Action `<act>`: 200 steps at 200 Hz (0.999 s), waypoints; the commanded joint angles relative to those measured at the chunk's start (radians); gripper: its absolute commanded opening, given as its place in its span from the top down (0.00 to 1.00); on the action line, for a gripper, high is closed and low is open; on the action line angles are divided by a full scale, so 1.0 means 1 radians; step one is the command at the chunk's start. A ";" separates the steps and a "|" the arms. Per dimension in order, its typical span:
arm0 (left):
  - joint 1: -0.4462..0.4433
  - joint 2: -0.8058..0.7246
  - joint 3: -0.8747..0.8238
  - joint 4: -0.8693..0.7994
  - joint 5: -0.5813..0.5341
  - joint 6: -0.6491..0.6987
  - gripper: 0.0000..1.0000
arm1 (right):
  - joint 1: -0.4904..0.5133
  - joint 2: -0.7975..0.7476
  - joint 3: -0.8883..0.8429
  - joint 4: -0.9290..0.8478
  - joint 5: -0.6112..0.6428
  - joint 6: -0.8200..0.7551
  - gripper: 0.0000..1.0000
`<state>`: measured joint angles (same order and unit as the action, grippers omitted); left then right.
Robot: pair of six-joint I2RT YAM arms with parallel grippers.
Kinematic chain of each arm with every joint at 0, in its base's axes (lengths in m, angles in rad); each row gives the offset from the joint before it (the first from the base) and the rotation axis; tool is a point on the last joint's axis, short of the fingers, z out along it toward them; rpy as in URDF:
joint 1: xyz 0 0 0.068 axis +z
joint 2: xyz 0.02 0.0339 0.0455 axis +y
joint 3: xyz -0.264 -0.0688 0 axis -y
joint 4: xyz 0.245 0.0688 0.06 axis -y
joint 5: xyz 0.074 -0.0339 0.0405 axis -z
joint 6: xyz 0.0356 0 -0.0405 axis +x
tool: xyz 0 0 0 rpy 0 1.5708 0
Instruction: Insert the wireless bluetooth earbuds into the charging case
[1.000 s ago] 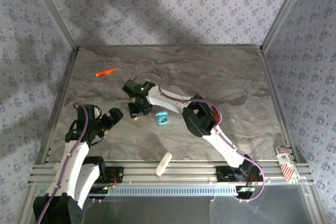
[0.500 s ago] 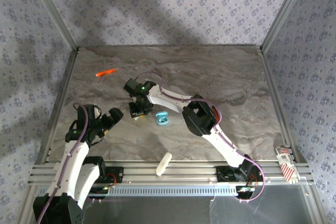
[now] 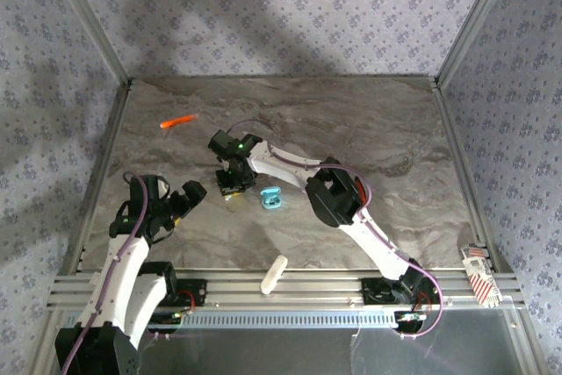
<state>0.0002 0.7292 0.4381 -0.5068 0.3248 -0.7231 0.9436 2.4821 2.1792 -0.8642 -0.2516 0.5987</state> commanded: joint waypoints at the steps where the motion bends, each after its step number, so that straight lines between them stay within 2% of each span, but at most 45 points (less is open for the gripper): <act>1: 0.009 0.003 0.001 -0.021 0.011 0.018 0.00 | -0.008 -0.041 -0.029 0.037 0.018 0.001 0.85; 50: 0.009 0.009 -0.005 0.008 0.059 0.018 0.00 | -0.012 -0.152 -0.127 0.074 0.044 -0.013 0.85; 104: -0.025 0.003 -0.003 0.038 0.082 -0.016 0.00 | -0.032 -0.361 -0.357 0.161 0.080 -0.021 0.85; 139: -0.124 0.013 0.022 0.064 0.023 -0.054 0.00 | -0.060 -0.512 -0.522 0.198 0.114 -0.033 0.85; 200: -0.391 0.090 0.119 0.139 -0.178 -0.104 0.00 | -0.154 -0.793 -0.834 0.258 0.144 -0.034 0.85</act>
<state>-0.3149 0.7792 0.4923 -0.4404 0.2459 -0.7952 0.8253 1.7920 1.4311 -0.6205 -0.1383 0.5827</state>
